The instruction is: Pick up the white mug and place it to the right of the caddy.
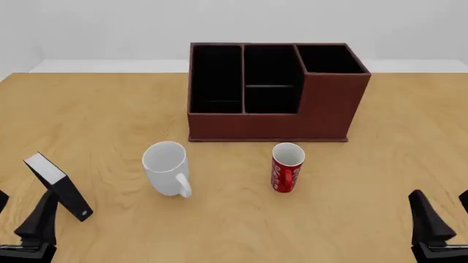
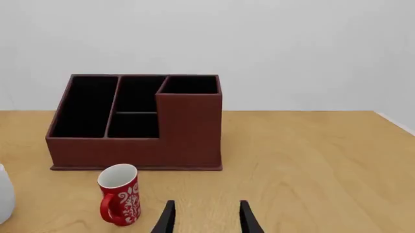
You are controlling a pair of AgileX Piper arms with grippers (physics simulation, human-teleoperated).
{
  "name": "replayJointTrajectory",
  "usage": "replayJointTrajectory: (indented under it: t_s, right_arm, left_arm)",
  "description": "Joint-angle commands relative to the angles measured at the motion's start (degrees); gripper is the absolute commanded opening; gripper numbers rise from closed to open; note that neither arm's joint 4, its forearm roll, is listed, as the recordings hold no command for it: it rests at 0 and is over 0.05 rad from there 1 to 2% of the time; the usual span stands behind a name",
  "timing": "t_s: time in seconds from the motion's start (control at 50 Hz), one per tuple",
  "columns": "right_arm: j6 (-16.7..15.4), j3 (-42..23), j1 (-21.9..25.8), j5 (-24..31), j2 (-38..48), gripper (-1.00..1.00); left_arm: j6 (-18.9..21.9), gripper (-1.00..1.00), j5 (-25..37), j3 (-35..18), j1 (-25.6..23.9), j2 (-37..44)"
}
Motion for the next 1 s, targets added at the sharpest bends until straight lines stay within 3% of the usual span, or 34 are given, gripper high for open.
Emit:
replayJointTrajectory:
  t_s: [0.02, 0.3, 0.52, 0.6, 0.74, 0.84, 1.0]
  right_arm:
    - [-0.4, -0.3, 0.3, -0.3, 1.1, 1.0]
    - [-0.8, -0.3, 1.4, -5.8, 8.0, 1.0]
    - [-1.8, -13.3, 3.9, 4.1, 8.2, 1.0]
    - [-4.0, -19.8, 7.1, 7.1, 10.2, 1.0]
    - [-8.0, -27.8, 11.8, 5.8, 19.2, 1.0]
    - [-9.2, -32.5, 15.4, 4.9, 24.9, 1.0]
    - [-15.9, -38.6, 21.3, 3.4, 33.8, 1.0]
  left_arm:
    - [0.0, 1.0, 0.0, 0.0, 0.0, 0.0]
    - [0.0, 1.0, 0.0, 0.0, 0.0, 0.0]
    - [0.0, 1.0, 0.0, 0.0, 0.0, 0.0]
    - [0.0, 1.0, 0.0, 0.0, 0.0, 0.0]
    - [0.0, 1.0, 0.0, 0.0, 0.0, 0.0]
    - [0.0, 1.0, 0.0, 0.0, 0.0, 0.0]
    - [0.0, 1.0, 0.0, 0.0, 0.0, 0.0]
